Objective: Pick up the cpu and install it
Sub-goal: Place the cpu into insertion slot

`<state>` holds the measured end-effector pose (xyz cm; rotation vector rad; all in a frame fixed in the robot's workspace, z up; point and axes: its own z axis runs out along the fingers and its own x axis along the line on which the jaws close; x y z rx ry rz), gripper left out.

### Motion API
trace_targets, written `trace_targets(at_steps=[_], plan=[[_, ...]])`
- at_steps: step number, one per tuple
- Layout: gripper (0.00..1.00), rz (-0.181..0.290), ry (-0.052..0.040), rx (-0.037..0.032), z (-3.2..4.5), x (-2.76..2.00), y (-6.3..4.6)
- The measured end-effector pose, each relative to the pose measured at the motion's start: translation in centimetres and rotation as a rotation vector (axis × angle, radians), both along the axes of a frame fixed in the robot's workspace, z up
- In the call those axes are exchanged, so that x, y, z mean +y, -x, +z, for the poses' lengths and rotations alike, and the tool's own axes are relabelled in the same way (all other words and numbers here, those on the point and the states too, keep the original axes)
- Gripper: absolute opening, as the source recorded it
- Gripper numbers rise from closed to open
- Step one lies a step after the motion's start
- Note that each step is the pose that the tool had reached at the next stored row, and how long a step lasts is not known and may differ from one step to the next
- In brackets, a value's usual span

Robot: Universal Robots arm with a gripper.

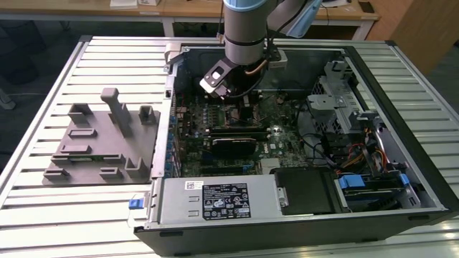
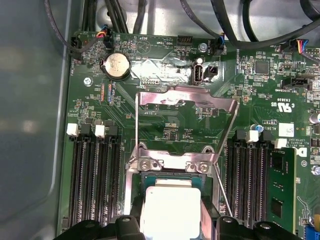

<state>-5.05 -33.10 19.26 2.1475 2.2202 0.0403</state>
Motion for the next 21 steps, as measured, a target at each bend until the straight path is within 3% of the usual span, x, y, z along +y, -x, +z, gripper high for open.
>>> trace_targets(at_steps=[13,15,16,21], plan=[[0.53,0.0,-0.0003,-0.0001,-0.1,0.0,0.01],[0.54,0.0,-0.0024,-0.0014,-0.19,0.05,-0.02],[0.6,0.0,-0.0012,-0.0008,-0.16,0.03,-0.01],[0.6,0.0,-0.0002,-0.0001,-0.1,0.01,0.0]])
